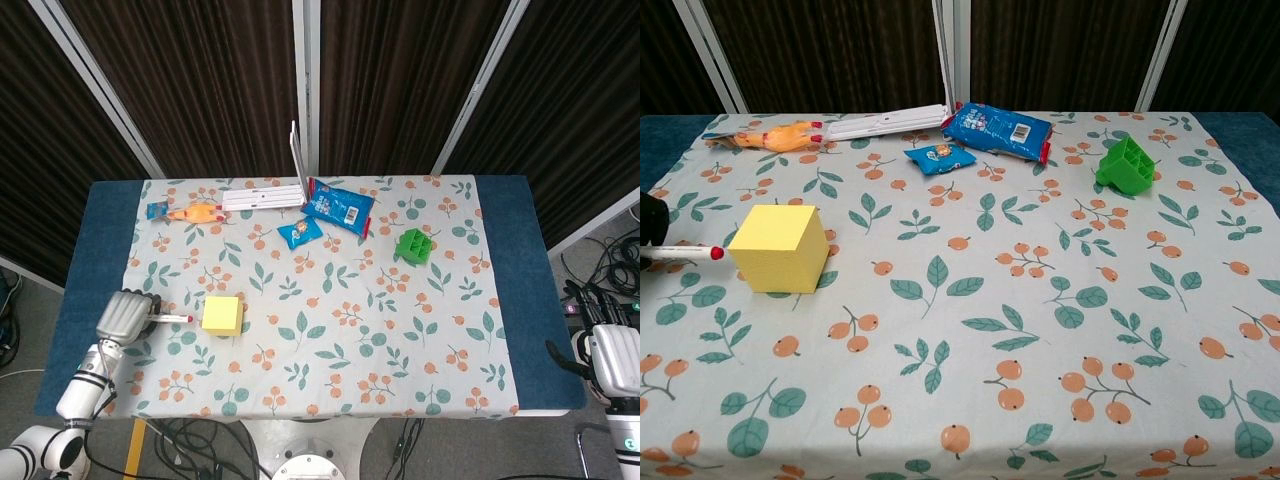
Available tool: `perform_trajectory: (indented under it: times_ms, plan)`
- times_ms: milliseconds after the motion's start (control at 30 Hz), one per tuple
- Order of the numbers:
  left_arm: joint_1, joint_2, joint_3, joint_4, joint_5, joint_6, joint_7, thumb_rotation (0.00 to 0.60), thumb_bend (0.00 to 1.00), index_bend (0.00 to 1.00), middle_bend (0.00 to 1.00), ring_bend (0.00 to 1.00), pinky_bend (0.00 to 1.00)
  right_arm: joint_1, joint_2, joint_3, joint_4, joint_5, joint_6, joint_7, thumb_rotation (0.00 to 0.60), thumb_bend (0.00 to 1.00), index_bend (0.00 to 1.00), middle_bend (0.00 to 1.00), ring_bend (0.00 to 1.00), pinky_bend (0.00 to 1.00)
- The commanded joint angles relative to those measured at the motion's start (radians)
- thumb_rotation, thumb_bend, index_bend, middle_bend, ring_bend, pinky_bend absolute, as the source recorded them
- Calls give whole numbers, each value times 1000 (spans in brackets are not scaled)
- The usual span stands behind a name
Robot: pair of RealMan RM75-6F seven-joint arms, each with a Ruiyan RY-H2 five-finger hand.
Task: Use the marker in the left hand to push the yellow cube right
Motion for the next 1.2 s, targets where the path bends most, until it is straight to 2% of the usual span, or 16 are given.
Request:
perform_trajectory:
  times_ms: [33, 1200]
  plan:
    - [-10, -5, 4, -14, 2, -11, 13, 600, 433, 684, 712, 509, 502, 1, 1, 1, 2, 3, -3, 2, 600, 173, 0, 174, 0, 89]
    - [-214, -119, -84, -161, -94, -121, 275, 600, 434, 684, 712, 509, 502, -17, 0, -4, 28, 18, -5, 32, 600, 173, 0, 191, 0, 89]
